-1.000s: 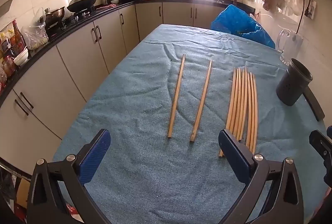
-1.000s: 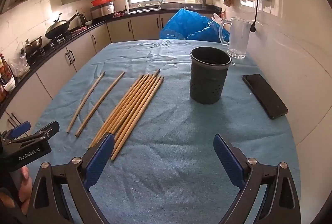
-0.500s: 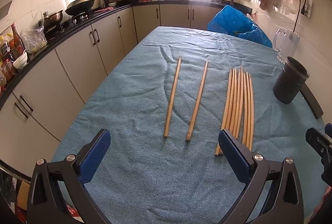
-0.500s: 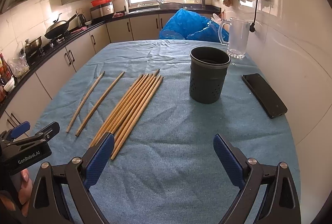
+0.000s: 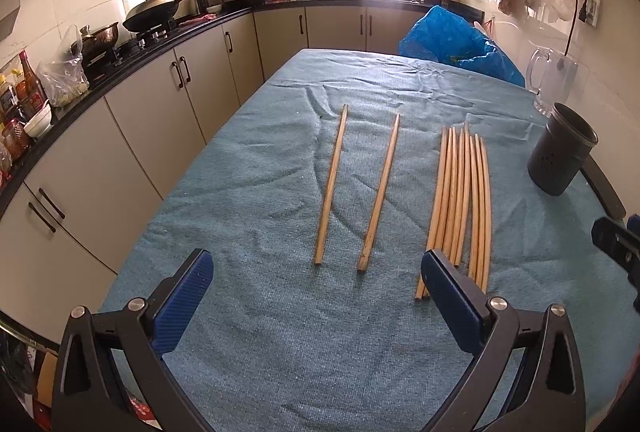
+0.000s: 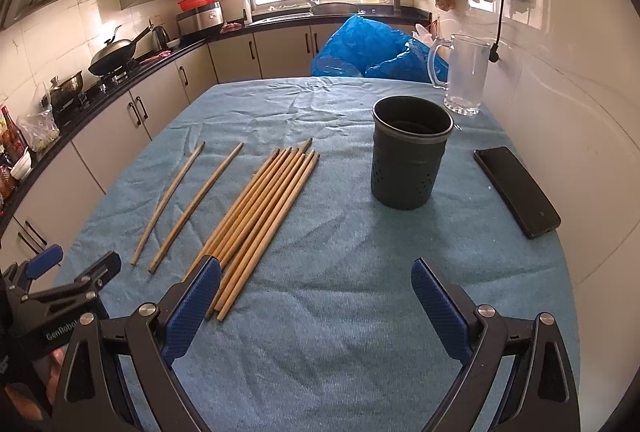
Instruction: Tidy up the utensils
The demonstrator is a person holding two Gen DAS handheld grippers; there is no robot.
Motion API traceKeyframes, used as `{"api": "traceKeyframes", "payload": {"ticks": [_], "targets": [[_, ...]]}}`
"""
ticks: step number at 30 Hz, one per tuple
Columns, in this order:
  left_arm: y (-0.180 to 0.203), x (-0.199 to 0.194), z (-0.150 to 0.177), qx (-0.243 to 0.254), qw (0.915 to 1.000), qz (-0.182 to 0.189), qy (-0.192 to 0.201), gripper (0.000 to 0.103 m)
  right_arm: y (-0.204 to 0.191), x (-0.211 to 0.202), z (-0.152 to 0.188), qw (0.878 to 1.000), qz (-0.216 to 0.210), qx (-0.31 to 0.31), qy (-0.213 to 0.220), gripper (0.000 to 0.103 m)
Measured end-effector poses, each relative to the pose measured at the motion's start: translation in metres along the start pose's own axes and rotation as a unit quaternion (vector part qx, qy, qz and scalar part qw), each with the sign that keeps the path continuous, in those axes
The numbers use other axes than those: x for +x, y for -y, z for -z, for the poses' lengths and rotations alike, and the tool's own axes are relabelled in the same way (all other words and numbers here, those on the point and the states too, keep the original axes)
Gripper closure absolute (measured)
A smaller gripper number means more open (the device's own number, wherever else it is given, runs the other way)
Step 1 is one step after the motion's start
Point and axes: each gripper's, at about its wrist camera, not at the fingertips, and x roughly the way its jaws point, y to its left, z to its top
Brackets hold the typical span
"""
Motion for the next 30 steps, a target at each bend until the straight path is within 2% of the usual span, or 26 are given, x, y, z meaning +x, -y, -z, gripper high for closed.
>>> {"api": "traceKeyframes", "payload": {"ticks": [4,8,11,15,17,18,20,22,26,28,30], "targets": [[0.0,0.006,-0.003,0.012,0.9999,-0.01,-0.003,0.0,-0.001,0.009,-0.01,1.0,-0.017,-0.002,-0.02,0.017],[-0.008,0.014,-0.01,-0.005,0.9997,0.022,-0.005,0.0,0.002,0.025,-0.025,0.998,-0.039,0.013,-0.056,0.039],[-0.017,0.022,-0.023,0.0,0.9994,0.03,-0.018,0.0,0.007,0.035,-0.038,0.995,-0.051,0.032,-0.077,0.053],[-0.033,0.037,-0.045,-0.004,0.9962,0.059,-0.064,0.0,0.009,0.046,-0.056,0.994,-0.048,0.04,-0.088,0.057],[-0.038,0.049,-0.058,-0.012,0.9932,0.072,-0.09,0.001,0.008,0.054,-0.067,0.993,-0.047,0.045,-0.095,0.069],[-0.04,0.054,-0.065,-0.014,0.9922,0.079,-0.096,0.001,0.007,0.059,-0.073,0.992,-0.048,0.048,-0.102,0.069],[-0.044,0.064,-0.076,-0.02,0.9906,0.082,-0.108,0.008,0.005,0.068,-0.083,0.99,-0.053,0.056,-0.115,0.07],[-0.047,0.078,-0.089,-0.019,0.9888,0.083,-0.123,0.019,-0.002,0.08,-0.095,0.99,-0.044,0.05,-0.123,0.07],[-0.05,0.109,-0.11,-0.03,0.9802,0.103,-0.167,0.021,-0.012,0.098,-0.112,0.989,-0.03,0.043,-0.138,0.072],[-0.049,0.119,-0.117,-0.031,0.9788,0.1,-0.176,0.029,-0.014,0.11,-0.121,0.988,-0.018,0.045,-0.147,0.073],[-0.044,0.13,-0.125,-0.021,0.9784,0.098,-0.181,0.03,-0.018,0.124,-0.128,0.986,-0.006,0.04,-0.16,0.079]]}}
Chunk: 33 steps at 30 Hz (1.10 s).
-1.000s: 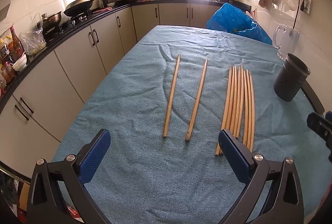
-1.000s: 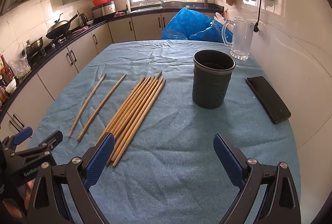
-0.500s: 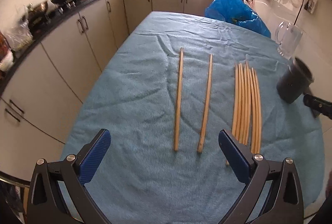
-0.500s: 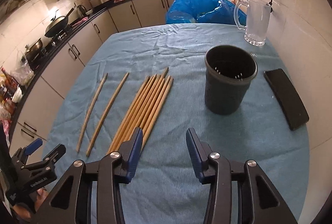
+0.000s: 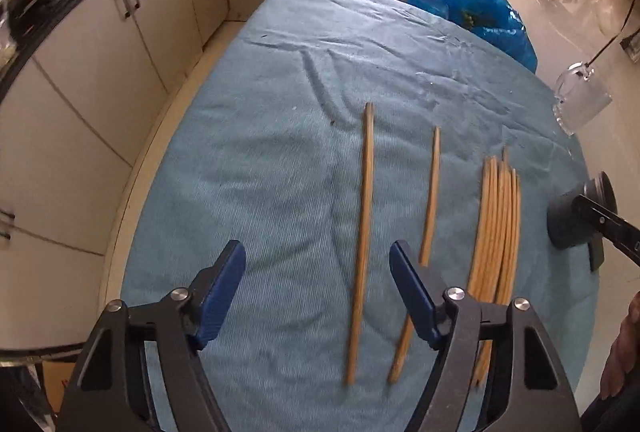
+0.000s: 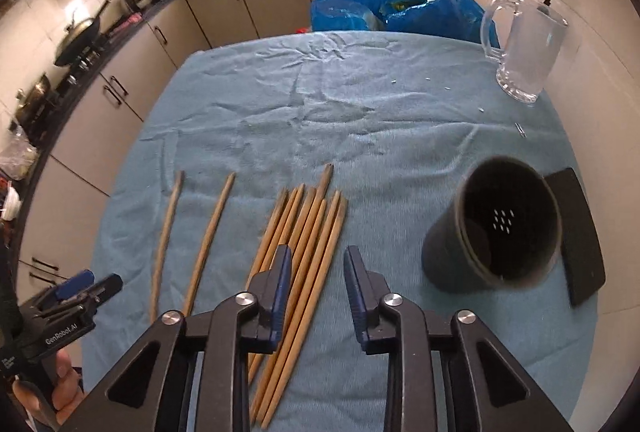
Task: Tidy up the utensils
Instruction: 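Lower the left tool over a single chopstick while the right tool reaches the bundle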
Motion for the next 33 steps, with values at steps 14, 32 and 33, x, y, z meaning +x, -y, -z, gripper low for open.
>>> {"api": "traceKeyframes", "payload": {"ticks": [14,32,33], "targets": [[0.024,0.054,-0.046,0.017,0.9992,-0.013,-0.033,0.04,-0.015,0.074,-0.031,0.997,-0.029,0.019,-0.072,0.082],[0.039,0.084,-0.066,0.04,0.9979,-0.045,-0.024,0.056,-0.014,0.098,-0.049,0.997,0.022,0.016,-0.066,0.09],[0.04,0.085,-0.067,0.043,0.9976,-0.049,-0.022,0.056,-0.011,0.101,-0.048,0.996,0.034,0.017,-0.075,0.09]]}}
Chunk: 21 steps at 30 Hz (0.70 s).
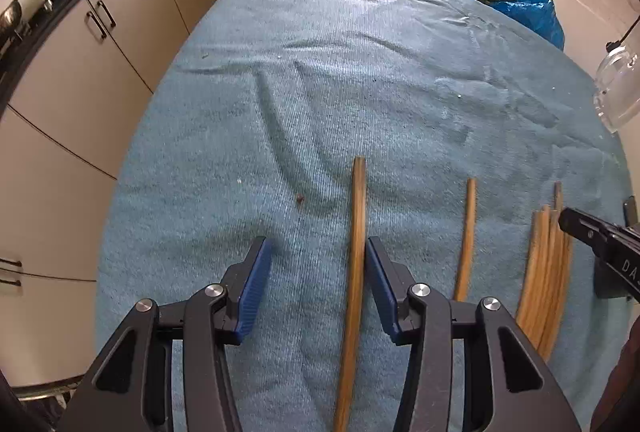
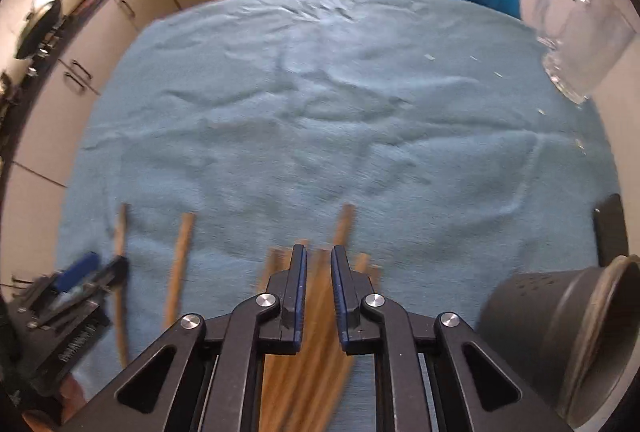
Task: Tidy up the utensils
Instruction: 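Lower the left tool over a single chopstick while the right tool reaches the bundle, then close the left tool on the chopstick while the right tool grips one from the bundle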
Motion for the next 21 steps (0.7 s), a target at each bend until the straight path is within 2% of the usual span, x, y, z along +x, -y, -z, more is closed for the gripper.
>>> {"api": "traceKeyframes", "payload": {"ticks": [6,8,13,15,16,19,21], "targets": [[-0.001,0.001,-0.005,-0.004,1.0,-0.005,0.002,0.059,0.0,0.006,-0.008,1.0,-0.02,-0.002,0.004,0.09],[-0.003,0.001,-0.006,-0.004,1.0,-0.006,0.004,0.063,-0.002,0.009,-0.011,1.0,-0.015,-0.01,0.005,0.09],[-0.004,0.001,-0.004,0.003,1.0,0.001,0.009,0.063,-0.002,0.015,-0.018,1.0,-0.021,-0.009,0.005,0.09],[-0.005,0.001,-0.003,0.006,0.9999,0.001,0.012,0.063,0.002,0.016,-0.019,1.0,-0.028,-0.003,0.007,0.091],[-0.005,0.0,-0.002,0.006,0.9999,0.001,0.012,0.064,0.004,0.015,-0.019,1.0,-0.02,-0.002,0.01,0.099],[-0.004,0.001,-0.004,0.006,0.9999,-0.002,0.01,0.063,0.013,0.011,-0.016,1.0,-0.023,0.008,0.008,0.1],[-0.002,0.002,-0.006,0.005,0.9999,-0.006,0.006,0.059,0.014,0.012,-0.018,1.0,-0.019,0.008,0.011,0.1]]}}
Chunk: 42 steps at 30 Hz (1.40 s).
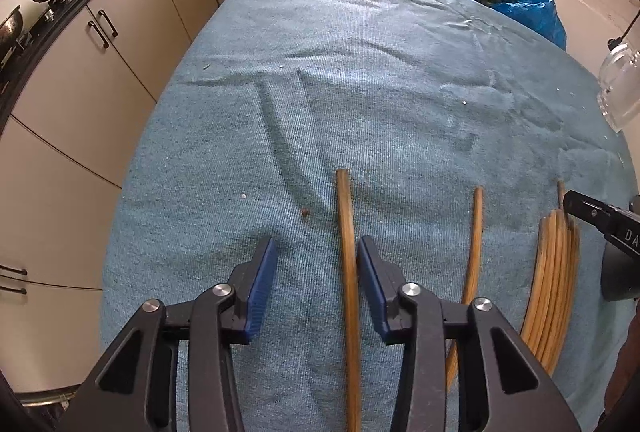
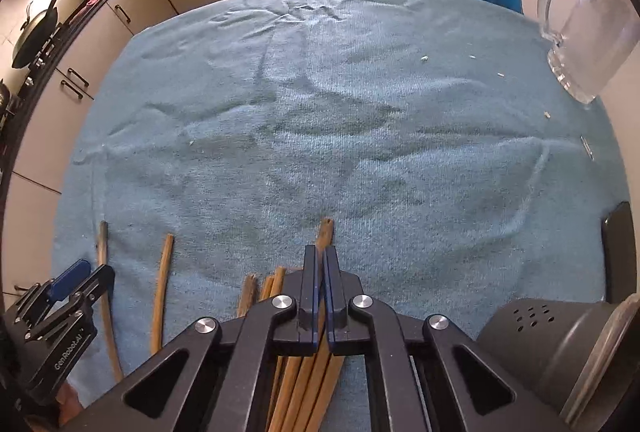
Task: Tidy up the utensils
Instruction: 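Close the left tool on the chopstick while the right tool grips one from the bundle, then carry both held chopsticks to the black holder cup and drop them in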
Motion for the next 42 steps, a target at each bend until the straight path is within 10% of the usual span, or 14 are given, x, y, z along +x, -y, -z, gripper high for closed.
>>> {"api": "traceKeyframes", "payload": {"ticks": [8,12,17,25,42], "targets": [[0.006,0.007,-0.018,0.007,1.0,0.0,-0.005,0.053,-0.006,0.01,-0.008,1.0,0.012,-0.014,-0.002,0.092],[0.009,0.006,-0.022,0.01,0.9999,-0.003,0.002,0.092,-0.01,0.011,-0.011,1.0,0.018,-0.022,-0.002,0.093],[0.006,0.001,-0.016,0.006,0.9998,0.019,0.004,0.096,-0.005,0.006,-0.01,1.0,-0.006,-0.008,0.011,0.094],[-0.007,-0.065,0.019,-0.007,0.9952,0.049,0.084,0.096,-0.004,-0.07,0.018,0.99,-0.054,-0.017,0.125,0.094],[0.01,-0.219,0.105,-0.005,0.9644,0.064,0.257,0.096,0.0,-0.221,0.148,0.926,-0.114,-0.059,0.356,0.095]]}}
